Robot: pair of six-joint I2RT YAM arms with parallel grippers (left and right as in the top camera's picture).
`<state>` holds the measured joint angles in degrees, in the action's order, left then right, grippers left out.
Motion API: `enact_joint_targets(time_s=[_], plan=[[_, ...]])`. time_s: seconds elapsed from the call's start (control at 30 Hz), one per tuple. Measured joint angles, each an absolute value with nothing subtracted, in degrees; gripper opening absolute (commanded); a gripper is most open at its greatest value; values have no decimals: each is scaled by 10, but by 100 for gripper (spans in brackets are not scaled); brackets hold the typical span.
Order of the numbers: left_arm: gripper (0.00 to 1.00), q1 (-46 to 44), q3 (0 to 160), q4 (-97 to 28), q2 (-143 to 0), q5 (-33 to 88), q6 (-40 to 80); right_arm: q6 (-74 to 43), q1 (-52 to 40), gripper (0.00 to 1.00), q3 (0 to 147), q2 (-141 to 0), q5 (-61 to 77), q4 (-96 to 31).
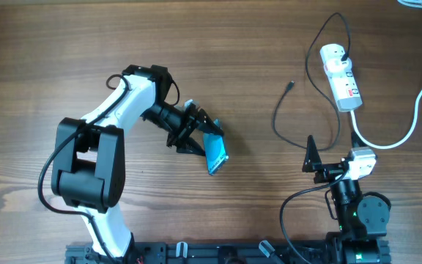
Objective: Plug charger to phone and switch on socket
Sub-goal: 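Grasp the phone with the left gripper and lift it upright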
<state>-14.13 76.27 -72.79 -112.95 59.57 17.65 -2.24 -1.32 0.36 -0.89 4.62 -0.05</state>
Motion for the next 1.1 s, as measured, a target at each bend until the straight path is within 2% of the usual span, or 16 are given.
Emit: enact_joint_targets(time_s=[0.4, 0.57, 1.1], plan=[[49, -142, 763, -724, -1129, 642, 176, -22, -13, 100, 4, -9, 46, -1], [49, -169, 763, -724, -1129, 658, 176, -22, -13, 100, 4, -9, 46, -1], [50, -180, 763, -696, -1129, 659, 176, -22, -13, 100, 4, -9, 46, -1]])
